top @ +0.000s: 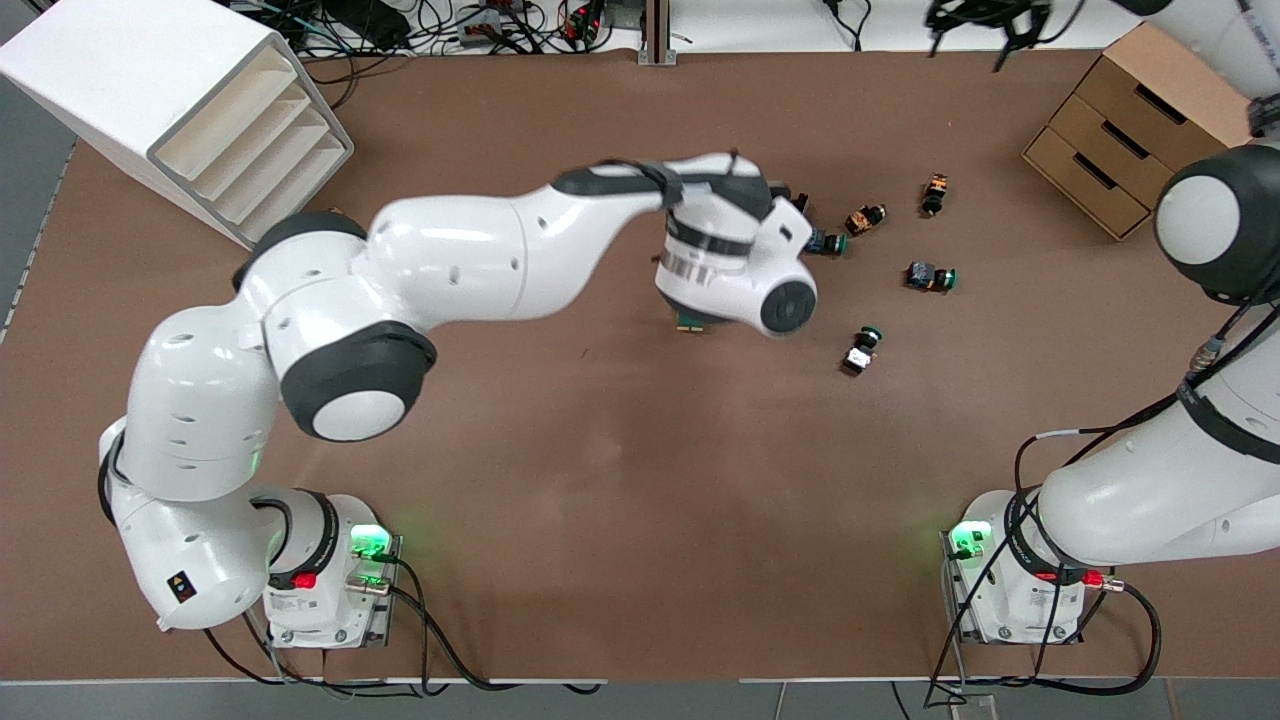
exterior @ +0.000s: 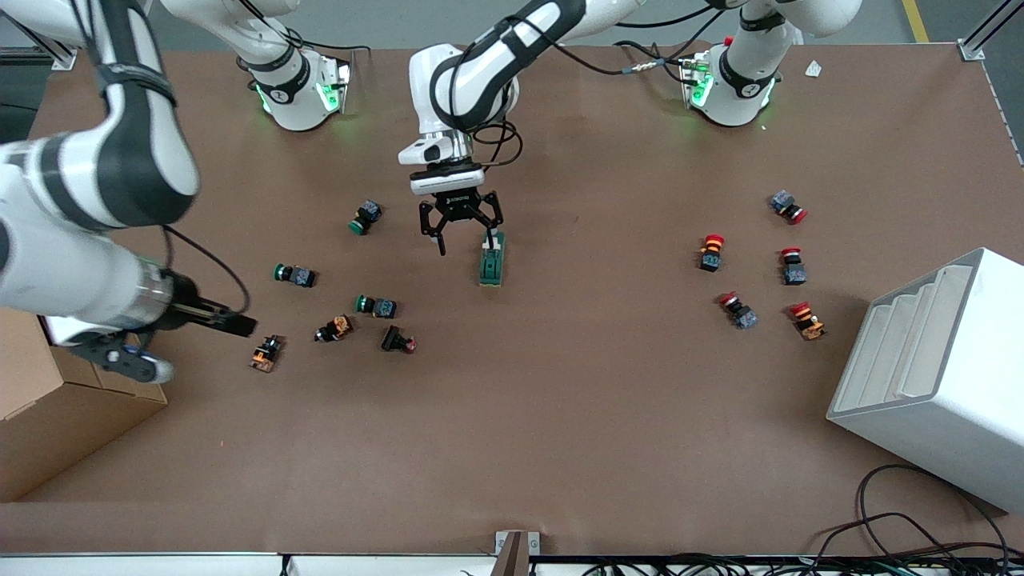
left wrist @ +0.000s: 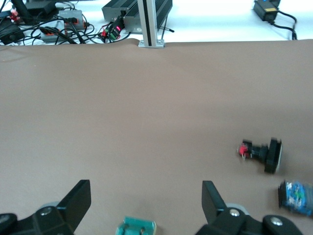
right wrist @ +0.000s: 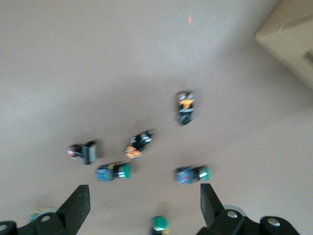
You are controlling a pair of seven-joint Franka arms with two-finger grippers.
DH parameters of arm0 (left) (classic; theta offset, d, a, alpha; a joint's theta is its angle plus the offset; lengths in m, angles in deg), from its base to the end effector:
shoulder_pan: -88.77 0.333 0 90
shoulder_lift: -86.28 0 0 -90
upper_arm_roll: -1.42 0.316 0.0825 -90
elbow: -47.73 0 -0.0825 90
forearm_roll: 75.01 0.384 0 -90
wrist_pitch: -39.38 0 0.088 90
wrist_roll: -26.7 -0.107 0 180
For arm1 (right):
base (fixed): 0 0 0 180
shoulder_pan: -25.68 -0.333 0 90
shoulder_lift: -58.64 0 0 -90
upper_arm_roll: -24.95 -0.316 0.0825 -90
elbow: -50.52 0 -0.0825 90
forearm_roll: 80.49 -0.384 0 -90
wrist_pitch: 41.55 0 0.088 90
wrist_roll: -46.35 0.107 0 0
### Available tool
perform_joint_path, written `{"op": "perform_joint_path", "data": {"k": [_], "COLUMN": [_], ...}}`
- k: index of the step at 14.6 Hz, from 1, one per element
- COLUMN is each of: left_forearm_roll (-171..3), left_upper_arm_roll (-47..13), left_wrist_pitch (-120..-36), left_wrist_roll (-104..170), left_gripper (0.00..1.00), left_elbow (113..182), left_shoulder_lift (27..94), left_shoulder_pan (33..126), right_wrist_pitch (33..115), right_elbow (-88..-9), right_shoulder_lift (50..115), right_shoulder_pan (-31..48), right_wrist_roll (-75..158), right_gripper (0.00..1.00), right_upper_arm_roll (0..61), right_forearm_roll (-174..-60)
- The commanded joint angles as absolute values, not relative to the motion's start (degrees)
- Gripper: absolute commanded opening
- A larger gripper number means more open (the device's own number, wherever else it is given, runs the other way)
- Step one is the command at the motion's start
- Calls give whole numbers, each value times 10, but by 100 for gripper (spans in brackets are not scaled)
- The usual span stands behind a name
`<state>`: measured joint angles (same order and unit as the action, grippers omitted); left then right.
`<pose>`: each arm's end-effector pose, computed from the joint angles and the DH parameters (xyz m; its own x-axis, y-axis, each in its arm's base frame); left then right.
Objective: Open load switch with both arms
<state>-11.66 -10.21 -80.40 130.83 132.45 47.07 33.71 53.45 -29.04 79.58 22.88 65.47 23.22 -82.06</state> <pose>0.3510 -0.6343 0.2912 0.6937 0.0369 0.7193 0.1132 -0.9919 -0.0583 0.6579 0.0518 0.4950 0.9614 -0.2553 -0.1028 -0.2571 -0.9664 -0.0043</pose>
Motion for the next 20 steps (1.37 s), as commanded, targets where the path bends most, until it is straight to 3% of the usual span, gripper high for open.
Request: {"op": "perform_joint_path", "data": {"k": [1,4,14,17,20], "left_forearm_roll": [-200,-309,-593,-709,-763], "left_upper_arm_roll": [-107,-106,-108,-106,-101], "left_wrist_pitch": [-826,-829,-816,-768,-652], "left_wrist_roll": [1222,1109,798,687,542], "left_gripper": [100,100,100,100,100], "left_elbow": [1297,1266,1266,1272,1277], "left_shoulder_lift": [500,529,651,696,752], "left_shoulder_pan": [380,423,596,662,729], "right_wrist_pitch": [540,531,479,465,457], "right_elbow": [-327,-326,-324,-329,-329], "right_shoulder_lift": [750,730,650,636,626], "right_shoulder_pan": [219,230,258,271,272], "right_wrist_roll": [529,482,484,484,483], "right_gripper": [100,100,100,100,100], "right_upper_arm_roll": [286,304,293,273,269], "right_forearm_roll": [-807,-806,-785,-786,-786]}}
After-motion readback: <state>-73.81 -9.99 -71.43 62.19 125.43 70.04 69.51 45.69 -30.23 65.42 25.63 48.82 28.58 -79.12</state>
